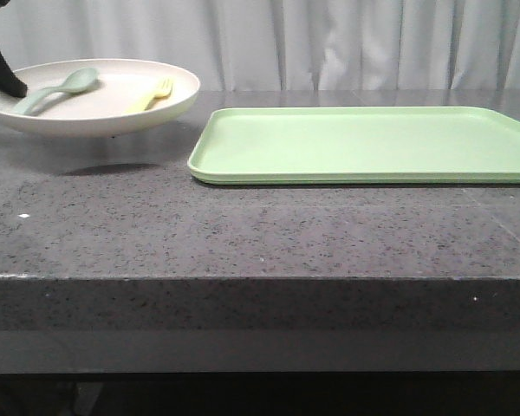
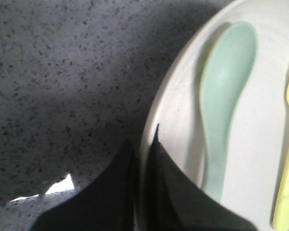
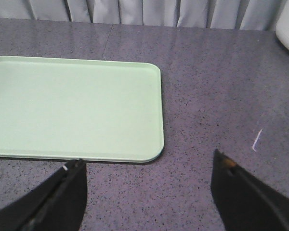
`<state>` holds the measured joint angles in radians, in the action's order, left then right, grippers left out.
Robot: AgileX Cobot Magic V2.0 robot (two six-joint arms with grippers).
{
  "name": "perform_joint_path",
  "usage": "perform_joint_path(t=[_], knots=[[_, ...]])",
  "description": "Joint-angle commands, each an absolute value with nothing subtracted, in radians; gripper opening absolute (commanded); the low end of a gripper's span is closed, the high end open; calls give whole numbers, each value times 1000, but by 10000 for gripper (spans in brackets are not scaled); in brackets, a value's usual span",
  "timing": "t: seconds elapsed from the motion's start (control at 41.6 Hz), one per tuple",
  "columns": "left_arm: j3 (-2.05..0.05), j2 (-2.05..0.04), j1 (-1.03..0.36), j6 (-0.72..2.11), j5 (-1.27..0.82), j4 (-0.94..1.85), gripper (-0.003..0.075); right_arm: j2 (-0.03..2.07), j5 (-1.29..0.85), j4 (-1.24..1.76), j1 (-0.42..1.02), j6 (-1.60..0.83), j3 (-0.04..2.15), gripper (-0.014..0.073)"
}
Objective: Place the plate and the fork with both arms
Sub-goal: 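Lift the plate with the left gripper and carry it over the tray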
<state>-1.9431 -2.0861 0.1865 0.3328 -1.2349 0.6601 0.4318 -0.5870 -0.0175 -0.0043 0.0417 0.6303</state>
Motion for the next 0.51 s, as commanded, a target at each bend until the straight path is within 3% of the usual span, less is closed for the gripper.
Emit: perform_joint_path(t=[0.0, 0.481], knots=[[-1978, -2007, 180, 310, -1271, 803, -18, 446, -513, -30, -8, 38, 665, 560], [-1978, -2007, -18, 161, -1176, 778, -18, 446, -513, -30, -8, 38, 665, 560]])
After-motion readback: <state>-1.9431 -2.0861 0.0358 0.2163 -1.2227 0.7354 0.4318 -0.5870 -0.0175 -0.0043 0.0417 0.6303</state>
